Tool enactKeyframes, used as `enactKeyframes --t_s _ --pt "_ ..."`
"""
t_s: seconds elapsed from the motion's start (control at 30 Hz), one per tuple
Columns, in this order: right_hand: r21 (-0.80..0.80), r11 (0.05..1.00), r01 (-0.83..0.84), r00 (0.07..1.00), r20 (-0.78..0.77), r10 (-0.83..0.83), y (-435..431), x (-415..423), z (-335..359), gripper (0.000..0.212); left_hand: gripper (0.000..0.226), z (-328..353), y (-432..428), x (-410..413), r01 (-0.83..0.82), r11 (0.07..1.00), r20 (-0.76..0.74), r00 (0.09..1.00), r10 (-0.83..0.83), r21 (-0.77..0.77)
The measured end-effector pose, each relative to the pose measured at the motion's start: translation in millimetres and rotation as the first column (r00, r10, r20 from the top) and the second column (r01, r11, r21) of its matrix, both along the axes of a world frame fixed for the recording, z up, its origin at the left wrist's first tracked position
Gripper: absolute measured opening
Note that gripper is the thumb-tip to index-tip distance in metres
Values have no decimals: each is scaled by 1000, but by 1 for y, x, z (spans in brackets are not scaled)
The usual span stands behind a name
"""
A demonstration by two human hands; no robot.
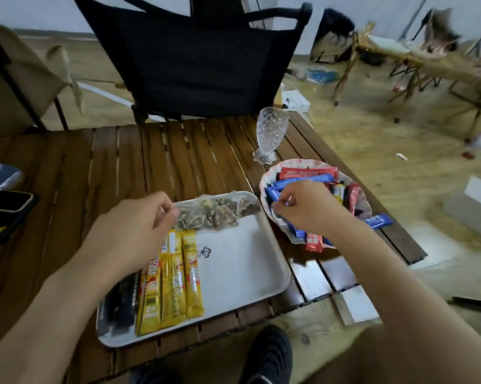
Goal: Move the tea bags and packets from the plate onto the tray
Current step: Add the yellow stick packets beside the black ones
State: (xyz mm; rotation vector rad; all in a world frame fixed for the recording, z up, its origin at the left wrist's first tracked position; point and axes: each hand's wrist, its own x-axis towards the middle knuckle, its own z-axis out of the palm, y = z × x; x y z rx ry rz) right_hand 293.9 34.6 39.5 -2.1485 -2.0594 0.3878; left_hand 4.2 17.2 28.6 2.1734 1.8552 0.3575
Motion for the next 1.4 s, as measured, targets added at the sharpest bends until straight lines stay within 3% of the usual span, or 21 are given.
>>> enactKeyframes --t_s 0.23,0.4,0.63,0.83,0.97,1.1,1.27,1.4 --pt "-107 916 386 923 41 -384 18 111 -10 24 16 -6 3 10 36 999 -33 999 -35 5" --pt "-187 899 396 918 53 -394 23 125 -23 19 16 -9 5 8 40 999 -36 999 -40 -9" --pt "-112 913 391 917 126 -378 28 116 -28 29 15 -6 2 8 69 997 -49 996 -70 -22" --pt "-150 867 476 879 74 -470 28 112 -26 38 14 -6 3 6 68 998 -56 996 -69 -14" --pt "-223 822 524 828 -94 -553 22 112 -18 37 13 -3 3 2 62 998 -45 997 -63 -27" --pt "-120 813 570 786 -209 -582 14 113 -2 43 14 3 1 -1 45 999 -5 999 -45 -19" --pt "-28 832 554 824 -128 -553 14 125 -4 70 15 0 1 -12 25 1000 15 1000 -25 0" --pt "49 886 460 883 -131 -451 3 78 24 55 17 0 2 -18 17 1000 31 999 -17 4"
